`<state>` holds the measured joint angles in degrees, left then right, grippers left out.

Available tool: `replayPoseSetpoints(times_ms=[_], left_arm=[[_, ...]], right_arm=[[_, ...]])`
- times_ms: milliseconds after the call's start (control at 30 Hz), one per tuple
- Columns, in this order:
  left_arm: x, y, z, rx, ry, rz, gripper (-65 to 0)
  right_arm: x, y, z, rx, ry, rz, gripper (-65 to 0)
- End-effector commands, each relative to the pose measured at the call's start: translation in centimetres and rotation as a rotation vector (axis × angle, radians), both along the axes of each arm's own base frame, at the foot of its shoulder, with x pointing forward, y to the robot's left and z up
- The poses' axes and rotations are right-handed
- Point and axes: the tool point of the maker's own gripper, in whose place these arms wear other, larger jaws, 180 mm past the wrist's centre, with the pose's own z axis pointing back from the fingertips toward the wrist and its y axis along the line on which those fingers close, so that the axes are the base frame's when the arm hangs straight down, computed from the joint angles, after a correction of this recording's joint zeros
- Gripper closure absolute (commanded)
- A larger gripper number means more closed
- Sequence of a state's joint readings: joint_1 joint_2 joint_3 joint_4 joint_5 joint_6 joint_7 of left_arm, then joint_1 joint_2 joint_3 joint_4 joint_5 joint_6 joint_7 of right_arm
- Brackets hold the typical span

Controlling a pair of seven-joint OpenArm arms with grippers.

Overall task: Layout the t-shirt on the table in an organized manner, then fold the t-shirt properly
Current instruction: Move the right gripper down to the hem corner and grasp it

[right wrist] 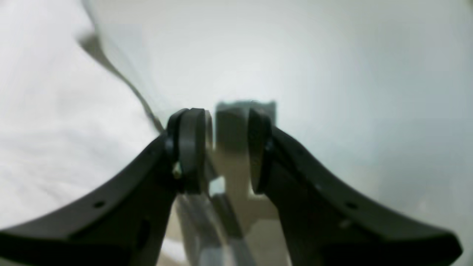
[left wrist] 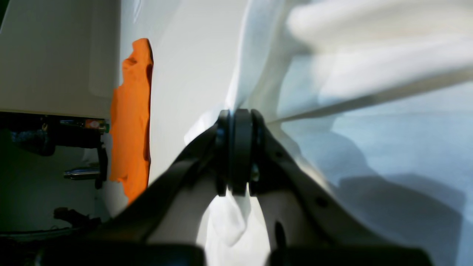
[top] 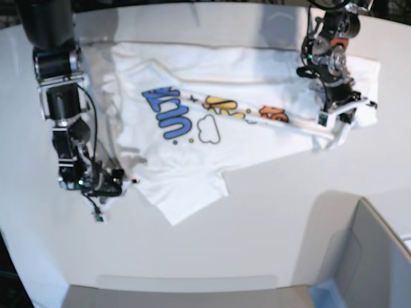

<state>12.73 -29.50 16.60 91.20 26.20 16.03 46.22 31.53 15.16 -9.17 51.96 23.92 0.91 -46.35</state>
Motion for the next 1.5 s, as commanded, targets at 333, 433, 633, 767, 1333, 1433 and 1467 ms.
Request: replayPoseSetpoints(times_ms=[333, 433, 633, 767, 1333, 1433, 1467], left_arm=[[0.7, -0.2, 1.2, 0.013, -0.051, -0.008, -0.1], [0.7, -0.2, 1.2, 0.014, -0.051, -0.008, 0.0], [0.8, -0.2, 1.2, 0.017, -0.052, -0.009, 0.0], [0.8, -0.2, 1.2, 0.017, -0.052, -0.009, 0.0], [0.8, -0.2, 1.2, 0.017, -0.052, -0.009, 0.0], [0.8, -0.2, 1.2, 0.017, -0.052, -0.009, 0.0], [0.8, -0.2, 1.2, 0.017, -0.052, -0.009, 0.0]], right_arm=[[-5.9, 3.0, -4.3, 0.022, 0.115, 0.079, -8.3], [-6.6, 3.2, -4.2, 0.022, 0.11, 0.088, 0.0], [-7.7, -0.7, -5.0, 0.013, 0.136, -0.1, 0.0], [-9.3, -1.7, -4.9, 0.023, 0.121, -0.14, 0.0], [-11.4, -5.0, 1.3, 0.057, 0.027, -0.218, 0.0], [-9.5, -4.7, 2.9, 0.063, -0.02, -0.21, 0.0], [-8.8, -4.4, 3.6, 0.061, -0.036, -0.195, 0.0]])
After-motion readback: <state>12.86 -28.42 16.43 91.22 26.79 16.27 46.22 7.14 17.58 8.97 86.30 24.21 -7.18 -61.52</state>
